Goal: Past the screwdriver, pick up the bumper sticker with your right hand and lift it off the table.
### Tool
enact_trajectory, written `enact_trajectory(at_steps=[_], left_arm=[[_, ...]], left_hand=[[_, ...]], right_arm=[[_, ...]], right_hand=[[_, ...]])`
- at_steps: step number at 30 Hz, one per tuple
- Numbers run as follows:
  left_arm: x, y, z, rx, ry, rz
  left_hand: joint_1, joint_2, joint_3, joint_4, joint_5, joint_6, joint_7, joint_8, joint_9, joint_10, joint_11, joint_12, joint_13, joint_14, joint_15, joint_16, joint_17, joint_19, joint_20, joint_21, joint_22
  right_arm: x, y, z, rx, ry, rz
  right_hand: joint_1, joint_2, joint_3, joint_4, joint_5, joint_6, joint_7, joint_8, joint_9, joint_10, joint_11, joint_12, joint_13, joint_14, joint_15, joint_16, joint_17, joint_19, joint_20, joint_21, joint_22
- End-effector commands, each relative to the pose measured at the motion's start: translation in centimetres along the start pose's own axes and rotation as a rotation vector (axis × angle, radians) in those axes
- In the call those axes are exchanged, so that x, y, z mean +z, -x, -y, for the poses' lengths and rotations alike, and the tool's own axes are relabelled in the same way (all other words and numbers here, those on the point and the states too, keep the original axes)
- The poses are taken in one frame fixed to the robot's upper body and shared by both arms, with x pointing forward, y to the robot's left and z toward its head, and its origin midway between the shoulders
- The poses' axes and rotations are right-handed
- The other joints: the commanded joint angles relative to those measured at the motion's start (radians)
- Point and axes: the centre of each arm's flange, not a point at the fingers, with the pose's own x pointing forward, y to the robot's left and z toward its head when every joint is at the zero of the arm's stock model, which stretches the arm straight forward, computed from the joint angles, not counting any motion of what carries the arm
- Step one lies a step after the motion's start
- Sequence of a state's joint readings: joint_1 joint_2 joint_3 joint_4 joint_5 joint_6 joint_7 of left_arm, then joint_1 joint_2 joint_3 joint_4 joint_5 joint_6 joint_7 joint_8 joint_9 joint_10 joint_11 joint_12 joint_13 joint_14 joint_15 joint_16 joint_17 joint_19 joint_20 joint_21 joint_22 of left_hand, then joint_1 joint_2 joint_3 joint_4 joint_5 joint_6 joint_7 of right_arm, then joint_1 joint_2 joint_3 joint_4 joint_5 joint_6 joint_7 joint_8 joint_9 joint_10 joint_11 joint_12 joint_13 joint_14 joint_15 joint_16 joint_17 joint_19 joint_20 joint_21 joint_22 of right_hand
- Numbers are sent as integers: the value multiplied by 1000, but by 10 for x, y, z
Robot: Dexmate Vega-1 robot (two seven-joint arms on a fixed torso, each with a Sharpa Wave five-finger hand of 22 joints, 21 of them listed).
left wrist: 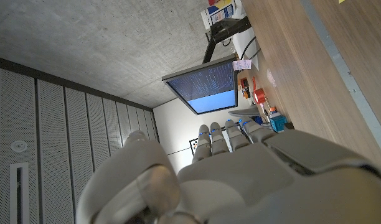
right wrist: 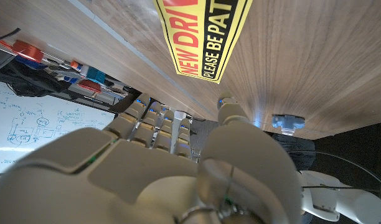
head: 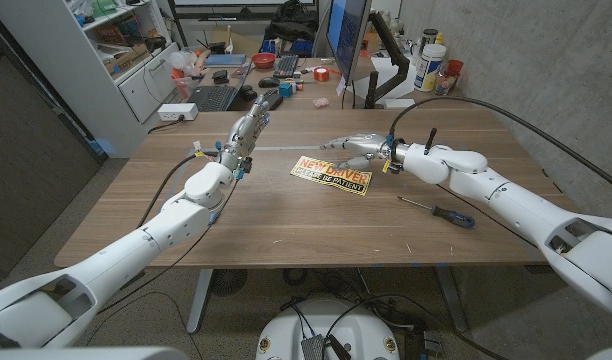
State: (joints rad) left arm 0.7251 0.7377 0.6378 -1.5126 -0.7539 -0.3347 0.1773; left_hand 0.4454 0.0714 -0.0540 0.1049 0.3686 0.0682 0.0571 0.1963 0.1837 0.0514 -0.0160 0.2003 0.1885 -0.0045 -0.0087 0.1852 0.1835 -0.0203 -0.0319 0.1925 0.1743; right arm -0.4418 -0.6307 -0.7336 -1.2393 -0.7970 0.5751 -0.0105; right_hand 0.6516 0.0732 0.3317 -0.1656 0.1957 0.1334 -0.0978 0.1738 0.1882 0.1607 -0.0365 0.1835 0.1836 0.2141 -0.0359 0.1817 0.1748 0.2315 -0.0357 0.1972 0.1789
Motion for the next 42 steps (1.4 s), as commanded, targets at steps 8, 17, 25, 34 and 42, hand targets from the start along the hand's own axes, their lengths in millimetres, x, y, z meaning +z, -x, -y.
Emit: enact_trajectory(at_steps=[8,17,25,34,42], left_arm=[[10,-3,1,-8,-19,9],[8,-3,0,-8,-15,8],[9,-7,4,-17,-11,10],[9,-9,4,-21,-15,8],[8,-9,1,-16,-16,3]], left_hand=[[6,8,-6,0,-6,10,-2,4,1,4,9,4,2,4,7,6,3,-5,-35,6,5],[6,10,-7,1,-7,12,0,4,1,5,9,4,2,5,8,6,3,-5,-35,6,5],[7,11,-8,1,-8,12,-3,4,2,5,4,4,2,4,7,6,3,-5,-35,6,5],[6,13,-11,2,-11,9,-16,2,2,1,-12,2,2,4,-1,6,3,-5,-35,7,5],[6,13,-13,2,-12,9,-19,1,2,1,-12,2,2,2,-6,5,3,-5,-36,7,5]], right_arm=[[5,-15,-5,39,90,13],[3,-21,-8,81,128,18],[2,-26,-11,105,162,15],[-1,-29,-15,136,154,18],[-7,-31,-18,162,148,18]], right_hand=[[12,-10,11,5,0,-50,5,-1,6,-32,16,2,3,-14,16,-3,4,0,7,0,3],[11,-16,9,8,1,-42,-1,9,6,-35,13,6,3,-18,32,-2,5,-1,20,0,3],[11,-24,7,9,2,-45,-10,11,6,-49,4,4,4,-17,35,-1,5,-1,28,1,3],[15,-36,4,6,4,-47,-19,13,5,-60,1,4,4,-15,40,0,5,2,36,2,3],[17,-54,-1,6,10,-30,-29,22,5,-42,0,16,4,2,25,6,5,26,33,10,2]])
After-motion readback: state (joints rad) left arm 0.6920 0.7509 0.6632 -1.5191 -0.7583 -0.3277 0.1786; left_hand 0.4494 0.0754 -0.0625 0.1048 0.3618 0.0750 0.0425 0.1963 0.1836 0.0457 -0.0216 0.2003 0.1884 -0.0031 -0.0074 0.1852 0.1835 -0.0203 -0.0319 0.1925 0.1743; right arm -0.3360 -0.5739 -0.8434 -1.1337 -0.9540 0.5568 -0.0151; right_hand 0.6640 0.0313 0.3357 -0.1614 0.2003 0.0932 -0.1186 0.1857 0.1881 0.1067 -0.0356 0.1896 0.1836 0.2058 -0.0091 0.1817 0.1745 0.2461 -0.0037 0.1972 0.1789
